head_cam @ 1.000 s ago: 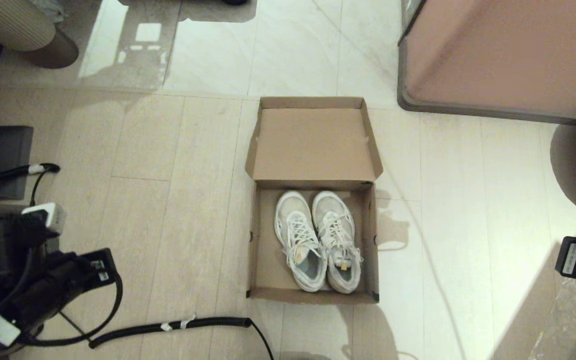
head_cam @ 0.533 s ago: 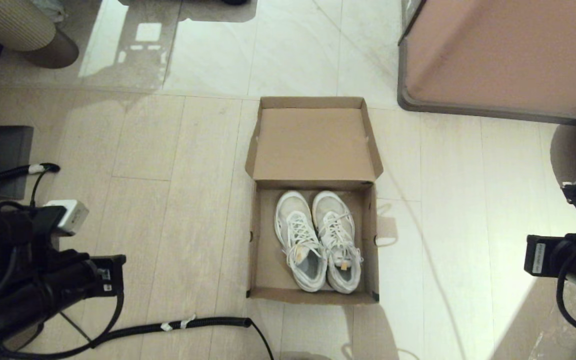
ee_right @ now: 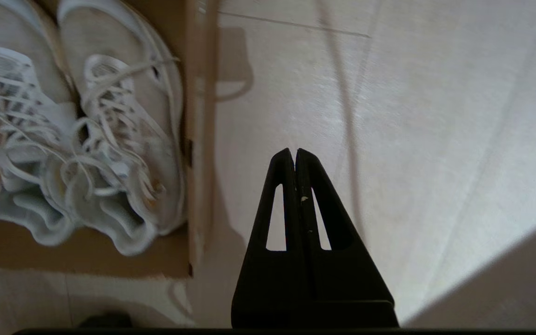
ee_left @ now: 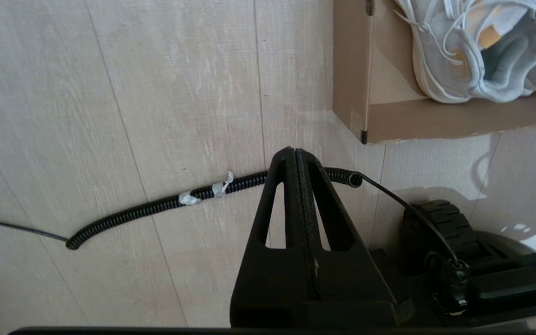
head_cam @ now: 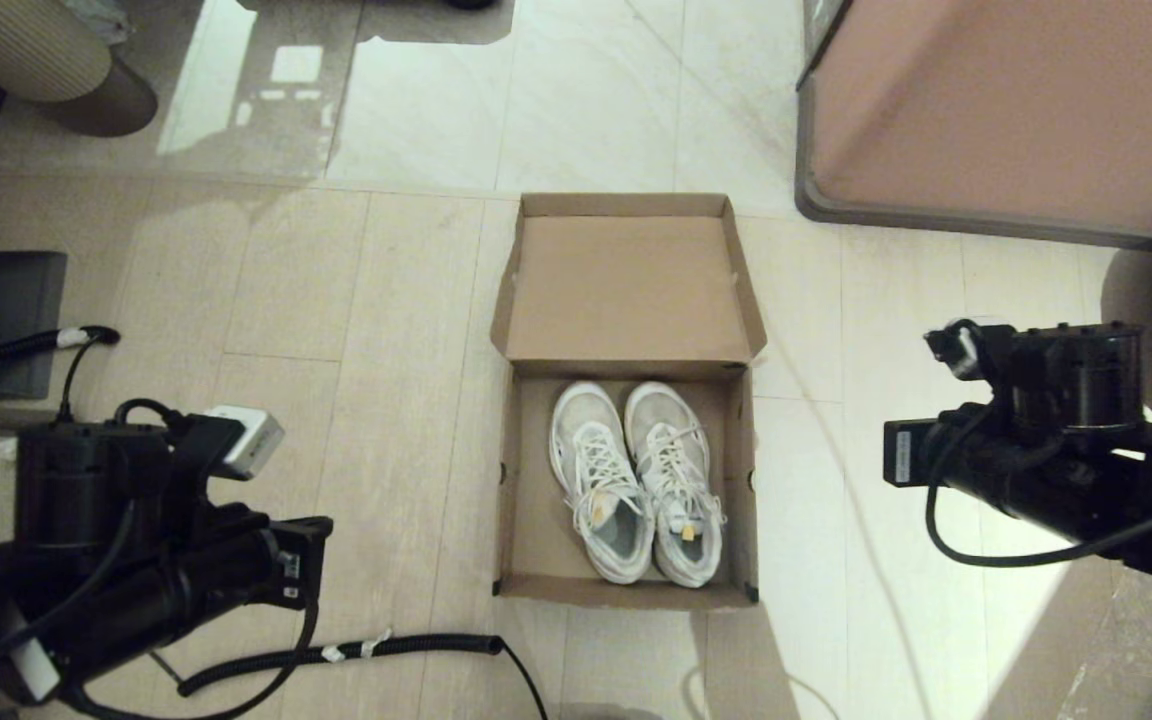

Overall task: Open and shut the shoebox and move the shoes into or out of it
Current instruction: Close the shoe box

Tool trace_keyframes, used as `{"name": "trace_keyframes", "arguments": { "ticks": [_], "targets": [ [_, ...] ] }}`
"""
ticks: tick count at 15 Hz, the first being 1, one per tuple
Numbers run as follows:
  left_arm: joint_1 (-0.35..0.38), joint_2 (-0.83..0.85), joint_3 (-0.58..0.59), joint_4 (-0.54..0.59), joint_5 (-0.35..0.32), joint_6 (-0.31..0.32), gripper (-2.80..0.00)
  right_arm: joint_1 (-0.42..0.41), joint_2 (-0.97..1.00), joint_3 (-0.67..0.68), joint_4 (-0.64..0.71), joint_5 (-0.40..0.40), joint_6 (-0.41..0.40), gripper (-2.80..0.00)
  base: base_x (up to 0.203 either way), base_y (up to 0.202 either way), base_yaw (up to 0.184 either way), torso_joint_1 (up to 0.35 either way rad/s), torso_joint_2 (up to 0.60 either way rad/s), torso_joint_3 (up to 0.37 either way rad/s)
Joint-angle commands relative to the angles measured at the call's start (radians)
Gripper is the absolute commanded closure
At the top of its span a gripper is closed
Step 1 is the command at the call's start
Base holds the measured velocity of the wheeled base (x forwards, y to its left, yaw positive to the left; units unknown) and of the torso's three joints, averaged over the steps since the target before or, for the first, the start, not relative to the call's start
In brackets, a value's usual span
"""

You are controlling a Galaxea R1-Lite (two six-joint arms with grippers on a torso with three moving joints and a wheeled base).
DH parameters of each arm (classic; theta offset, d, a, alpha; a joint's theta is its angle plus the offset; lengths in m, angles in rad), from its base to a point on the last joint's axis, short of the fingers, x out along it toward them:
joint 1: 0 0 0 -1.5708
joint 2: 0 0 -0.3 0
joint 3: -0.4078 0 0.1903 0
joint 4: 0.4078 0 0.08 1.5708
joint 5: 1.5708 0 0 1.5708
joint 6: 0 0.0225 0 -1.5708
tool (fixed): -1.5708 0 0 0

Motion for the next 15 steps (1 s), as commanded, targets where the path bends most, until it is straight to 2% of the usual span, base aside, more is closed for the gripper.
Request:
{"name": "trace_keyframes", "arguments": {
  "ticks": [1, 4, 7, 9, 11, 13, 14, 15],
  "targets": [
    [-0.006, 0.019, -0.009, -0.005, 0.004, 0.001, 0.00, 0.077, 0.153, -0.046, -0.059, -0.007, 0.000, 0.00, 0.000, 0.000, 0.000, 0.000, 0.00, 0.000],
    [-0.006, 0.022, -0.009, -0.006, 0.030, 0.002, 0.00, 0.164, 0.236, -0.095, -0.066, -0.008, 0.008, 0.00, 0.000, 0.000, 0.000, 0.000, 0.00, 0.000],
    [-0.005, 0.097, -0.070, -0.059, 0.051, -0.016, 0.00, 0.150, 0.339, -0.241, -0.082, -0.022, 0.032, 0.00, 0.000, 0.000, 0.000, 0.000, 0.00, 0.000],
    [-0.004, 0.133, -0.182, -0.095, 0.049, -0.050, 0.00, 0.069, 0.356, -0.382, -0.030, -0.013, 0.058, 0.00, 0.000, 0.000, 0.000, 0.000, 0.00, 0.000],
    [-0.004, 0.202, -0.313, -0.089, 0.040, -0.069, 0.00, -0.024, 0.354, -0.533, 0.100, 0.045, 0.118, 0.00, 0.000, 0.000, 0.000, 0.000, 0.00, 0.000],
    [-0.003, 0.292, -0.435, -0.064, 0.025, -0.102, 0.00, -0.100, 0.355, -0.661, 0.294, 0.140, 0.200, 0.00, 0.000, 0.000, 0.000, 0.000, 0.00, 0.000],
    [0.001, 0.347, -0.500, -0.053, 0.019, -0.138, 0.00, -0.138, 0.360, -0.712, 0.377, 0.229, 0.238, 0.00, 0.000, 0.000, 0.000, 0.000, 0.00, 0.000],
    [0.010, 0.398, -0.557, -0.048, 0.017, -0.174, 0.00, -0.165, 0.382, -0.747, 0.412, 0.269, 0.255, 0.00, 0.000, 0.000, 0.000, 0.000, 0.00, 0.000]
  ]
}}
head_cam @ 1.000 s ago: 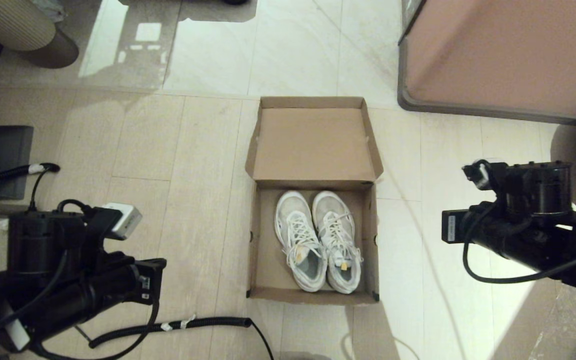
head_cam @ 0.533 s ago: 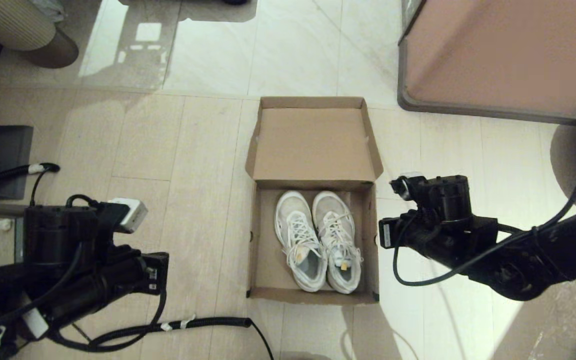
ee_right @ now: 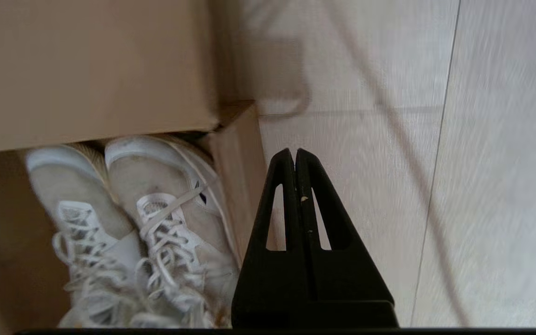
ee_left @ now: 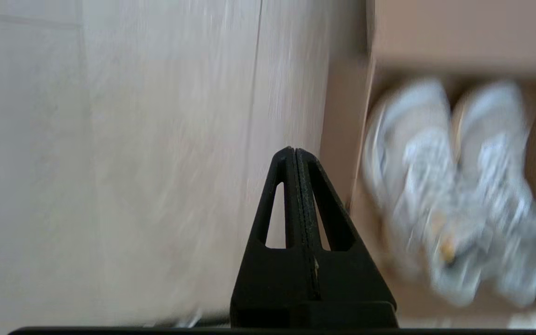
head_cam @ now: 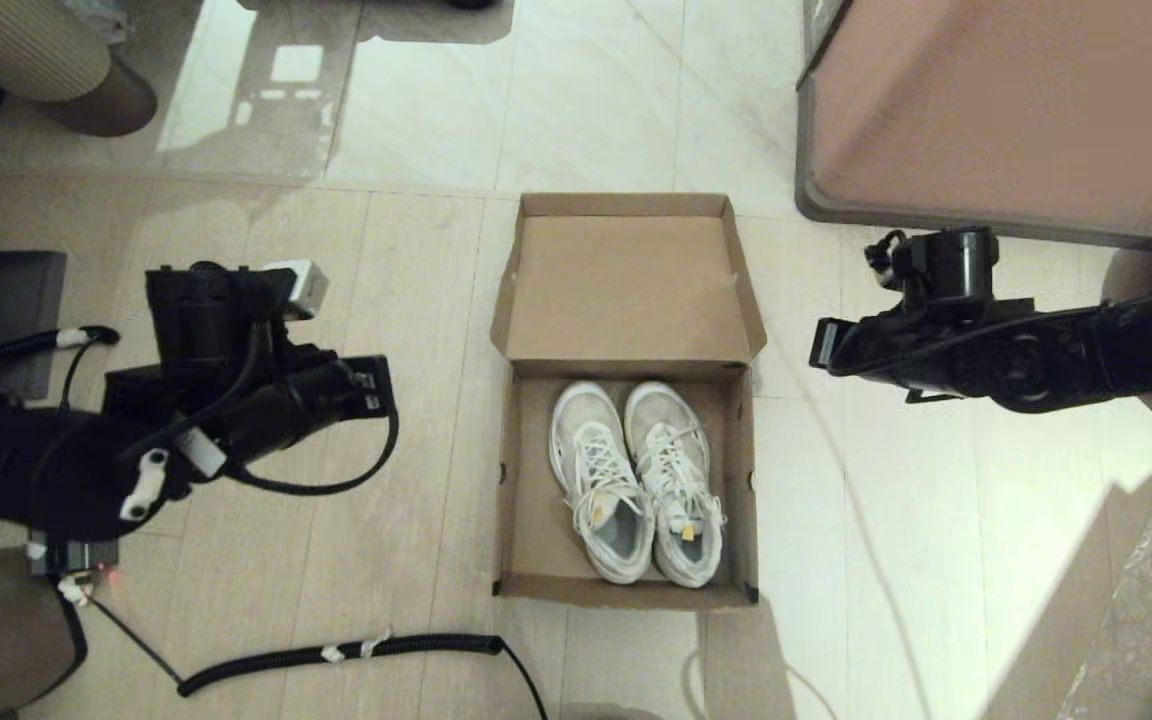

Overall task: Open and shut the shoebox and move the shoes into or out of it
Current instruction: Close the shoe box

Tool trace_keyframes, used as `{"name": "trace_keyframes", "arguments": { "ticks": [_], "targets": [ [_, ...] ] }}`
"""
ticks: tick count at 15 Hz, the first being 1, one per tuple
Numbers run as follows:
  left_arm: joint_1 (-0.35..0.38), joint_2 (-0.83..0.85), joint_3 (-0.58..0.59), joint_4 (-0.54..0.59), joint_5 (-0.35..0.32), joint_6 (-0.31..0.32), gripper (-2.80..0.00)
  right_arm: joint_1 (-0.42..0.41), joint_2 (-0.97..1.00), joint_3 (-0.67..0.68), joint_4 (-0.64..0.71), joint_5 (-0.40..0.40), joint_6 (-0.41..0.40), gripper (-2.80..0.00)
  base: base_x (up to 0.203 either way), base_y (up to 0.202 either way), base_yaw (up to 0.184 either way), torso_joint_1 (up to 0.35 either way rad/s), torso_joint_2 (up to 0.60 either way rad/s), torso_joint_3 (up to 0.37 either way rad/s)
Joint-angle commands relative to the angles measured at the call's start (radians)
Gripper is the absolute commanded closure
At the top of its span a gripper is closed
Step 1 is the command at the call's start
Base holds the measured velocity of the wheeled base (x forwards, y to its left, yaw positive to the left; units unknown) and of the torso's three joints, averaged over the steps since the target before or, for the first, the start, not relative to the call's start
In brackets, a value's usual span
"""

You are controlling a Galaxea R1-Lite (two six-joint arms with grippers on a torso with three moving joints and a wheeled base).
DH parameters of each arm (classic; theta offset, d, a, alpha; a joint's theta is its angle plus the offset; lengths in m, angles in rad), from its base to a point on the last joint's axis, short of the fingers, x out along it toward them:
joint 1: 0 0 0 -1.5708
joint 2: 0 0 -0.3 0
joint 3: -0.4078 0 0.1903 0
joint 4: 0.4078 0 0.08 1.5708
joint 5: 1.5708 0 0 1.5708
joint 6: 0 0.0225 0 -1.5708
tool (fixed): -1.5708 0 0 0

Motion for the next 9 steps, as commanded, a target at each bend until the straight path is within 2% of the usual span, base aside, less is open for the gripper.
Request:
{"name": "trace_keyframes", "arguments": {
  "ticks": [1, 4, 7, 9],
  "targets": [
    [0.025, 0.153, -0.117, 0.004, -0.008, -0.043, 0.00, -0.067, 0.071, -0.102, 0.091, 0.081, 0.033, 0.00, 0.000, 0.000, 0.000, 0.000, 0.00, 0.000],
    [0.108, 0.270, -0.260, 0.053, -0.094, -0.065, 0.00, -0.124, 0.204, -0.295, 0.134, 0.095, 0.089, 0.00, 0.000, 0.000, 0.000, 0.000, 0.00, 0.000],
    [0.123, 0.341, -0.393, 0.149, -0.142, -0.083, 0.00, -0.154, 0.298, -0.543, 0.318, 0.136, 0.180, 0.00, 0.000, 0.000, 0.000, 0.000, 0.00, 0.000],
    [0.112, 0.388, -0.518, 0.227, -0.146, -0.183, 0.00, -0.154, 0.347, -0.574, 0.366, 0.222, 0.283, 0.00, 0.000, 0.000, 0.000, 0.000, 0.00, 0.000]
  ]
}}
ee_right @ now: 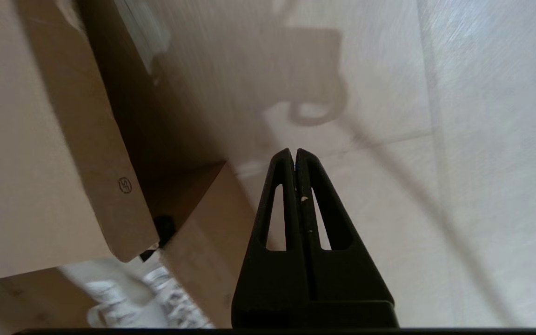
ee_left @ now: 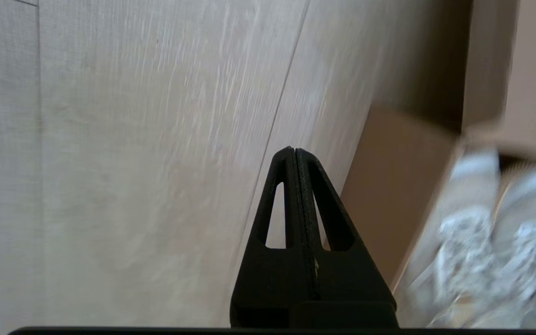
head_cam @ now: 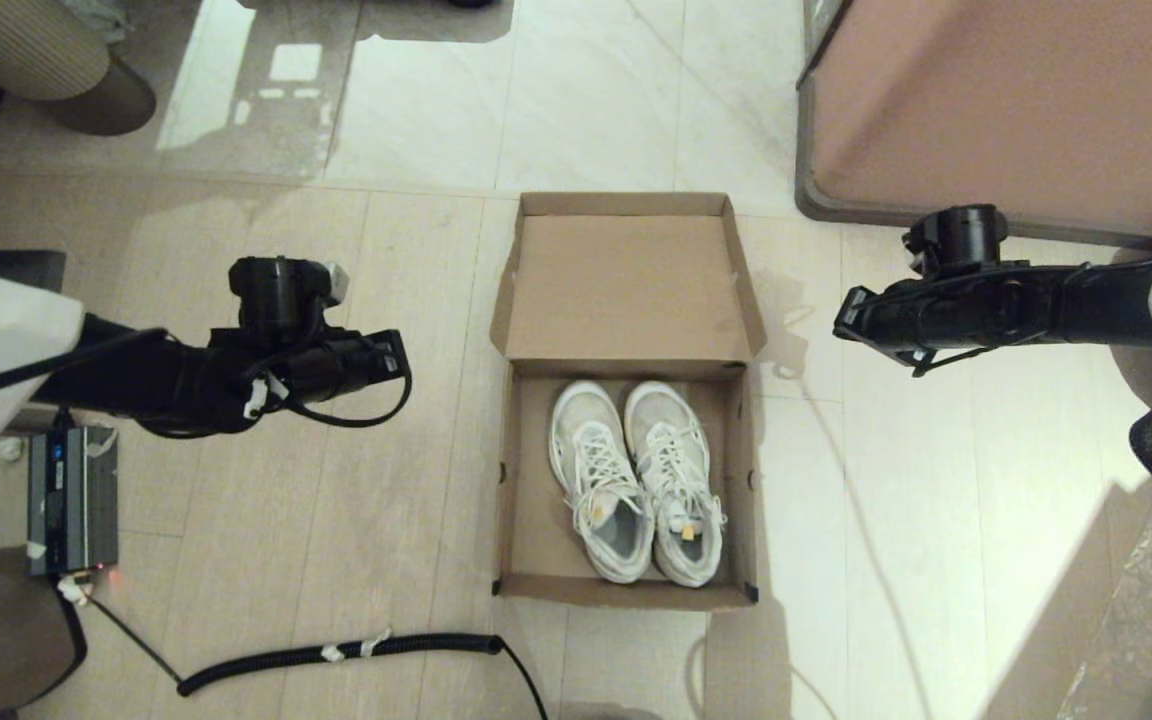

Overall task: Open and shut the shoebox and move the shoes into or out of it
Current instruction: Close the shoe box

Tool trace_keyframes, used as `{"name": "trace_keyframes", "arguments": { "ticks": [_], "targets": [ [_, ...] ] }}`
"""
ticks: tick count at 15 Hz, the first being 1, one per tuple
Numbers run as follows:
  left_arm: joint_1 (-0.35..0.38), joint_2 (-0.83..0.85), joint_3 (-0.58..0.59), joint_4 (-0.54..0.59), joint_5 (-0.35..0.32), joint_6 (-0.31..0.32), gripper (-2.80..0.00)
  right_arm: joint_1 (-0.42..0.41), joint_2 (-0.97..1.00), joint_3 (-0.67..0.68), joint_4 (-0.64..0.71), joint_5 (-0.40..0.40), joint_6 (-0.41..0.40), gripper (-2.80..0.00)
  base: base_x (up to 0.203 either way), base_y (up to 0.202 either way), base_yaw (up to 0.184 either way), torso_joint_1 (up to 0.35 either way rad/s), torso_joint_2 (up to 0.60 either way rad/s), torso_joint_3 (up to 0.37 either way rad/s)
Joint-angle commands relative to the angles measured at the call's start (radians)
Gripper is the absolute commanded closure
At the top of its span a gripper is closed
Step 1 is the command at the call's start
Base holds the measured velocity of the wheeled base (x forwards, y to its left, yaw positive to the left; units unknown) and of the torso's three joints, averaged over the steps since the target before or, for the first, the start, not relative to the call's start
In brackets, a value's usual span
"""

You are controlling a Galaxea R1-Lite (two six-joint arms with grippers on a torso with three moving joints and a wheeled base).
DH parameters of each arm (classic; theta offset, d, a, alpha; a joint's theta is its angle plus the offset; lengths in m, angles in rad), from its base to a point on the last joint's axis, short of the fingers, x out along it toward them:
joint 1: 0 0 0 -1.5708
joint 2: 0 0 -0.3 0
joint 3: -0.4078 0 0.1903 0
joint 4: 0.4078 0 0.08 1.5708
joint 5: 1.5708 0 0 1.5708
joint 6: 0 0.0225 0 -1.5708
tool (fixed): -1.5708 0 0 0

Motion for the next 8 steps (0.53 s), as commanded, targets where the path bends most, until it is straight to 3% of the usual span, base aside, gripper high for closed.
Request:
{"name": "trace_keyframes", "arguments": {
  "ticks": [1, 4, 8],
  "targets": [
    [-0.012, 0.076, -0.125, 0.071, -0.001, -0.084, 0.00, 0.014, 0.079, -0.033, 0.011, 0.046, 0.104, 0.00, 0.000, 0.000, 0.000, 0.000, 0.00, 0.000],
    [-0.049, 0.150, -0.298, 0.172, 0.013, -0.209, 0.00, 0.044, 0.116, -0.032, -0.203, 0.042, 0.310, 0.00, 0.000, 0.000, 0.000, 0.000, 0.00, 0.000],
    [-0.123, 0.162, -0.315, 0.210, 0.049, -0.228, 0.00, 0.049, 0.138, -0.033, -0.323, 0.048, 0.494, 0.00, 0.000, 0.000, 0.000, 0.000, 0.00, 0.000]
  ]
}}
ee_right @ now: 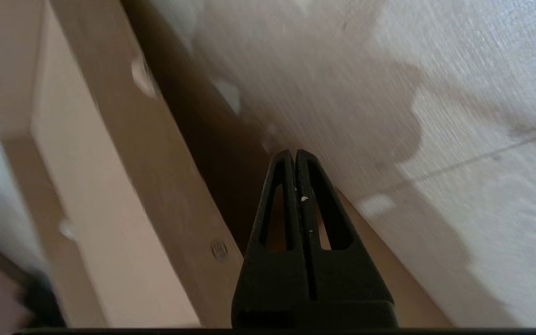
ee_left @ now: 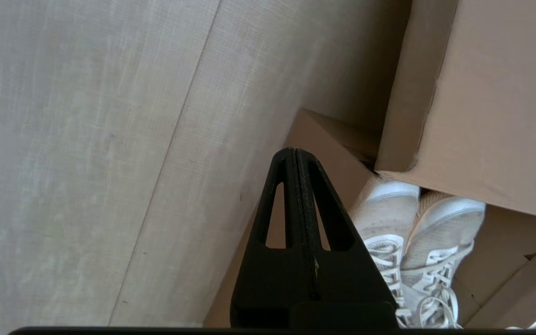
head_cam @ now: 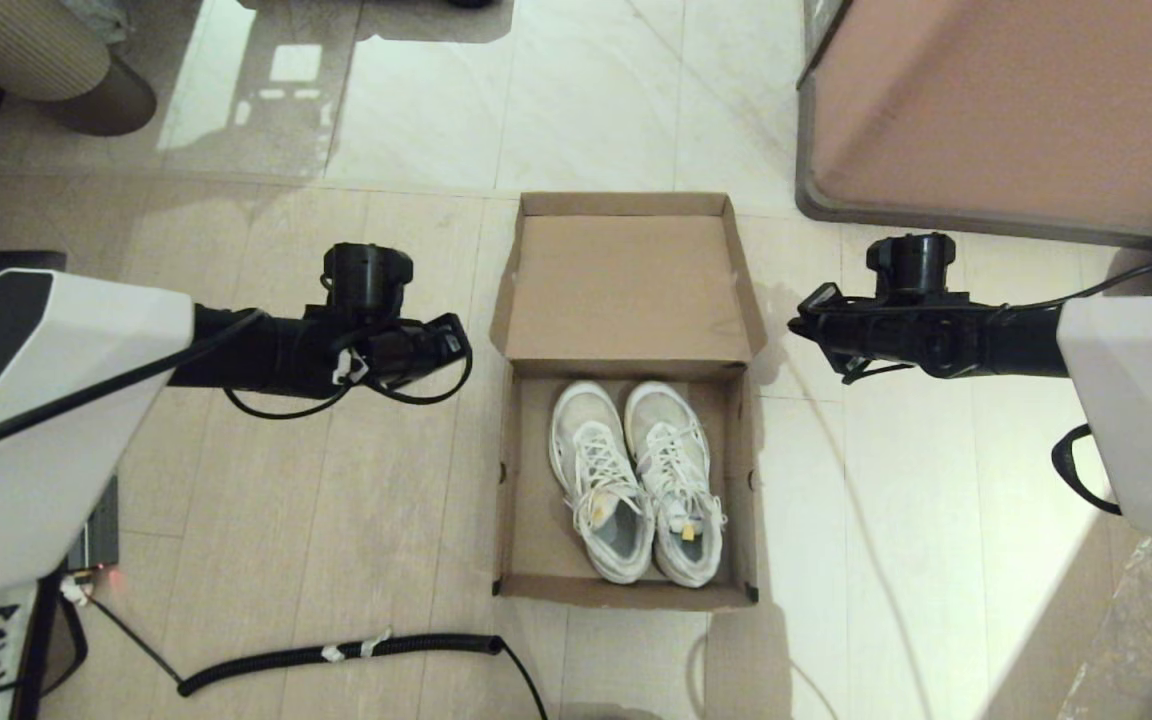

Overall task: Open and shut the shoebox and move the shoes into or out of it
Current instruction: Close the shoe box

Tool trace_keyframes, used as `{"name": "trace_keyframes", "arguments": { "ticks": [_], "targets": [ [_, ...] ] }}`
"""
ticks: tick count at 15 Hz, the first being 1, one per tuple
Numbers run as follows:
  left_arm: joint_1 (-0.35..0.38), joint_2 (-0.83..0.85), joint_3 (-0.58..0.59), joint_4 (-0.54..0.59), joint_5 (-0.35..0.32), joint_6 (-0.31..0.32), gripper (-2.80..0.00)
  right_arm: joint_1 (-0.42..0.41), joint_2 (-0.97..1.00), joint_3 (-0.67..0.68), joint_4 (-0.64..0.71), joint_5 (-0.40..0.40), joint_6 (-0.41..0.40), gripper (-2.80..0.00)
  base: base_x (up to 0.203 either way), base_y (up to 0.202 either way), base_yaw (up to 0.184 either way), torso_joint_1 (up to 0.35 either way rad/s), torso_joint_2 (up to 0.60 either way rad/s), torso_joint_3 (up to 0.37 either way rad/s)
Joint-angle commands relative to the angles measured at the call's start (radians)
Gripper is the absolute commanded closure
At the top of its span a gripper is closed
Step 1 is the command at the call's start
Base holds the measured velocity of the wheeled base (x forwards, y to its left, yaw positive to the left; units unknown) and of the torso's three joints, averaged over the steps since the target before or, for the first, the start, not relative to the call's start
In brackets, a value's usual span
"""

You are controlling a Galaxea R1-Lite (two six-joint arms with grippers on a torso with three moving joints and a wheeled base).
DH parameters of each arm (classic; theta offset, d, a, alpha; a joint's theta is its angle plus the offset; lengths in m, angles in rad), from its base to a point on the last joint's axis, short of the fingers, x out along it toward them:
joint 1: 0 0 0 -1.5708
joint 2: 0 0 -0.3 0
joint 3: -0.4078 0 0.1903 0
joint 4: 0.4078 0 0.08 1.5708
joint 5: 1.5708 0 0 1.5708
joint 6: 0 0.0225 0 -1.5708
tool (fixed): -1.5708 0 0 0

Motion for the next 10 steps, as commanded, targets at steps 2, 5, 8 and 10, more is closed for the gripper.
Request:
{"name": "trace_keyframes", "arguments": {
  "ticks": [2, 5, 8, 10],
  "targets": [
    [-0.037, 0.048, -0.018, 0.000, 0.030, -0.003, 0.00, 0.003, 0.038, 0.001, -0.109, 0.002, 0.162, 0.00, 0.000, 0.000, 0.000, 0.000, 0.00, 0.000],
    [-0.051, 0.110, -0.078, -0.009, 0.035, 0.002, 0.00, 0.029, 0.064, 0.002, -0.112, 0.000, 0.176, 0.00, 0.000, 0.000, 0.000, 0.000, 0.00, 0.000],
    [-0.051, 0.180, -0.190, -0.011, 0.034, 0.022, 0.00, 0.063, 0.090, 0.003, -0.111, 0.004, 0.170, 0.00, 0.000, 0.000, 0.000, 0.000, 0.00, 0.000],
    [-0.048, 0.187, -0.191, -0.024, 0.029, 0.037, 0.00, 0.068, 0.089, 0.010, -0.112, 0.037, 0.170, 0.00, 0.000, 0.000, 0.000, 0.000, 0.00, 0.000]
  ]
}}
